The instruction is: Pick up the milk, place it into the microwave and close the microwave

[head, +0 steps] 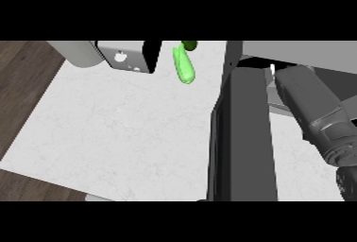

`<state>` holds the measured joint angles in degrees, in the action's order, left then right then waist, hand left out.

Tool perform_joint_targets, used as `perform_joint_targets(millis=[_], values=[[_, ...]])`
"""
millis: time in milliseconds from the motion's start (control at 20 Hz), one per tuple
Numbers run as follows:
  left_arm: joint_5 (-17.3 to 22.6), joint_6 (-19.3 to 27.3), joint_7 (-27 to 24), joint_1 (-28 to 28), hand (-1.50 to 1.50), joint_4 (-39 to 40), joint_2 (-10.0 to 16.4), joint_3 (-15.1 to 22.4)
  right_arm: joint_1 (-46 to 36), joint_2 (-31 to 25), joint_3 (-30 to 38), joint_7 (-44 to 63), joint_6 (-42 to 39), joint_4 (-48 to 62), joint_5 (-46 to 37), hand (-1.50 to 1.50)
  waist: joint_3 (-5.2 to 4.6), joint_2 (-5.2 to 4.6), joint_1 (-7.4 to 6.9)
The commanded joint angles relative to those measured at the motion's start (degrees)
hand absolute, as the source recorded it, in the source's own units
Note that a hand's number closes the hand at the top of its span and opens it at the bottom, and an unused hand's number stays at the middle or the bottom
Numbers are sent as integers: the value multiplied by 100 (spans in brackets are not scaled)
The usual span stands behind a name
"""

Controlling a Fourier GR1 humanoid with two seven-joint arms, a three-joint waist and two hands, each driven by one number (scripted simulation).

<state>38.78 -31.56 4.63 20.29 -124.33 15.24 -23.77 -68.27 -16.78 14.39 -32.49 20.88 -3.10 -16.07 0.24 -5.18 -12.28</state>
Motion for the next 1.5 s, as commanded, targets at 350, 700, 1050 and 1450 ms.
perform_joint_targets(millis=[350, 700, 1050, 1450], values=[[-269, -46, 67, -58, -150, 221, -54, 192, -349, 511, 207, 55, 492, -207, 128, -150, -2, 95, 200], [-553, -156, 33, 97, -150, 289, -317, 479, -109, 334, 374, -186, 661, -285, 206, -150, -2, 174, 462], [-1034, -385, -251, 242, -150, 361, -726, 846, 331, 166, 360, -485, -56, -198, 189, -150, -8, 276, 656], [-1492, -1066, -540, 231, -150, 773, -938, 1542, 823, 156, 680, -1038, -1765, -235, 587, -150, -10, 351, 893]])
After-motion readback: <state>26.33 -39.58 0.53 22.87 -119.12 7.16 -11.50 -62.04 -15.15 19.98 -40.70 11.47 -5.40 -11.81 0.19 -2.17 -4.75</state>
